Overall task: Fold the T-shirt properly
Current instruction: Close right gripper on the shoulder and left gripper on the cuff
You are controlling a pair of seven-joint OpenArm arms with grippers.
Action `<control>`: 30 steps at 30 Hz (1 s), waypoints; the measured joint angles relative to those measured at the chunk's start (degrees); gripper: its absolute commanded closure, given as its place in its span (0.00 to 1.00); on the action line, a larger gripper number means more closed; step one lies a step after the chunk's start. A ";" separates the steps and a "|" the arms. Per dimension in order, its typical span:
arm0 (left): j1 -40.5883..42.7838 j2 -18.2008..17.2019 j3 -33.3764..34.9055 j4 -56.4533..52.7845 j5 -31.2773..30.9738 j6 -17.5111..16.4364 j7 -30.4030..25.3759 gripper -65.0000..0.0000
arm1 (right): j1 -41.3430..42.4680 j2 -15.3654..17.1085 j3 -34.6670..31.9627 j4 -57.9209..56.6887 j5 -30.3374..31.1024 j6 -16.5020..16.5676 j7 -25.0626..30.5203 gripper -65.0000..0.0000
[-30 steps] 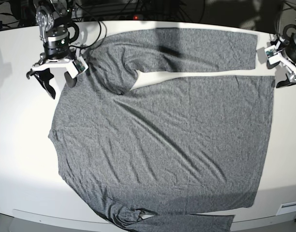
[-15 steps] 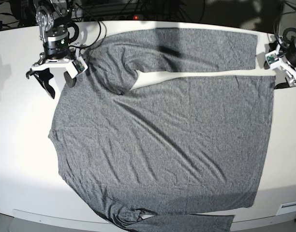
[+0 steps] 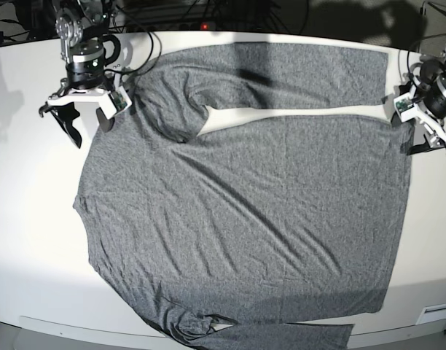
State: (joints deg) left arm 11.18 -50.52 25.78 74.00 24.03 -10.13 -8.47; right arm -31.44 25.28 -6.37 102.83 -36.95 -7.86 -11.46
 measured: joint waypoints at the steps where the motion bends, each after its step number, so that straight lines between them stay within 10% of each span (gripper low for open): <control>1: -0.02 0.02 0.61 -0.48 -0.13 0.92 -0.28 0.32 | 0.00 -0.42 0.00 0.00 -0.02 -0.04 0.07 0.37; 6: -0.39 -0.13 2.08 -3.15 -0.61 2.32 -3.58 0.40 | 0.00 -1.88 0.00 0.00 -0.02 -0.72 0.17 0.37; 13: 0.66 0.39 2.47 -6.80 -0.87 0.90 -11.32 1.00 | 0.00 -2.47 0.00 -0.02 -2.75 -0.74 0.22 0.37; 17: 0.72 0.87 2.47 -6.84 -1.03 1.18 -11.54 1.00 | 0.00 -1.68 0.00 0.00 -7.89 -0.09 0.44 0.44; 20: 0.72 0.85 2.56 -6.86 -3.37 1.14 -11.74 1.00 | -0.04 1.86 -0.04 0.00 -5.57 7.34 0.46 0.56; 30: 0.72 1.01 2.69 -6.88 -3.56 1.11 -11.98 1.00 | -5.29 11.69 -0.04 0.04 -2.40 18.58 -0.90 0.56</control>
State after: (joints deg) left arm 11.90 -49.52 28.47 67.11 20.47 -9.02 -20.45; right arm -36.73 36.97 -6.42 102.87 -39.35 10.72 -12.36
